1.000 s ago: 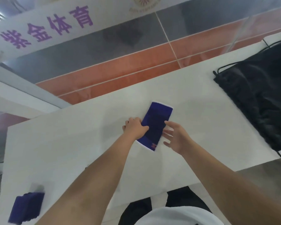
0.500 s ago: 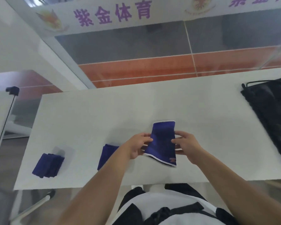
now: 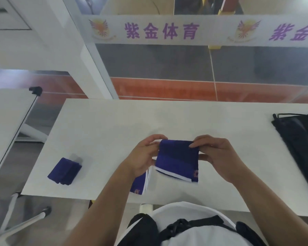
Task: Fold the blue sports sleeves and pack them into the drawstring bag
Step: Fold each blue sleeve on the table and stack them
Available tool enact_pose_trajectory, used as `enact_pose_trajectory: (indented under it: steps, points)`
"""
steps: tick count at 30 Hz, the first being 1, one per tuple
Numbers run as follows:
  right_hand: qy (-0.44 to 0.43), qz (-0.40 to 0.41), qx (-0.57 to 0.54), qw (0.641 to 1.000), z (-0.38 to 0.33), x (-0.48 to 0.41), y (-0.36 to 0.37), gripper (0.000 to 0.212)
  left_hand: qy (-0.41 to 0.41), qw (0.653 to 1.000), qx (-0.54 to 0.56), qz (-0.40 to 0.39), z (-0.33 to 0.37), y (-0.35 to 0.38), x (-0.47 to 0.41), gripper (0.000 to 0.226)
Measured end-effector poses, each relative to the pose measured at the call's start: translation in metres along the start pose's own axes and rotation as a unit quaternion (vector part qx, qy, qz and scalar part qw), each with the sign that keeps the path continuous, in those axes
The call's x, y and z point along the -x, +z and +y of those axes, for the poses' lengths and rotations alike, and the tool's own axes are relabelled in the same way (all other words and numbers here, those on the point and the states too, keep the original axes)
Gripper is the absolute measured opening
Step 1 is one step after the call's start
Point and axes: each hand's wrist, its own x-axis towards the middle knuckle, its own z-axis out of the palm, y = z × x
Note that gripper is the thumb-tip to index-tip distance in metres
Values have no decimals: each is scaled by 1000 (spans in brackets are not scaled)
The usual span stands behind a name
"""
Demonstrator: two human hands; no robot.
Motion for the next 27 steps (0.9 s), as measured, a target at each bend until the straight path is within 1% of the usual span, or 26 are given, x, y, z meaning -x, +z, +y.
enact_pose_trajectory:
  steps: [3, 6, 7, 11, 14, 17, 18, 22, 25, 27]
  points:
    - [8, 1, 5, 1000, 2, -1, 8, 34, -12, 1000, 9, 7, 3, -5, 5, 21]
    - [18, 1, -5, 1000, 2, -2, 12, 30, -18, 1000, -23, -12, 6, -10, 11, 36]
    - [25, 2, -13, 1000, 3, -2, 15, 28, -20, 999, -41, -12, 6, -11, 12, 38]
    - [38, 14, -7, 999, 7, -4, 24, 15, -34, 998, -44, 4, 9, -13, 14, 30]
    - [86, 24, 1, 996, 15, -7, 28, 32, -21, 999, -37, 23, 11, -19, 15, 28]
    - [161, -7, 28, 986, 28, -5, 41, 34, 0, 998, 2, 59, 11, -27, 15, 29]
    - [174, -13, 34, 984, 34, -4, 46, 33, 7, 997, 6, 70, 12, -31, 16, 28]
    - [156, 31, 56, 986, 47, -5, 62, 22, 5, 993, -55, 104, 9, -54, 21, 25]
    - [147, 61, 82, 984, 50, -13, 69, 18, -28, 991, -111, 63, 6, -72, 29, 30]
    - [146, 56, 100, 983, 53, -18, 74, 19, -51, 988, -146, 23, 5, -80, 34, 32]
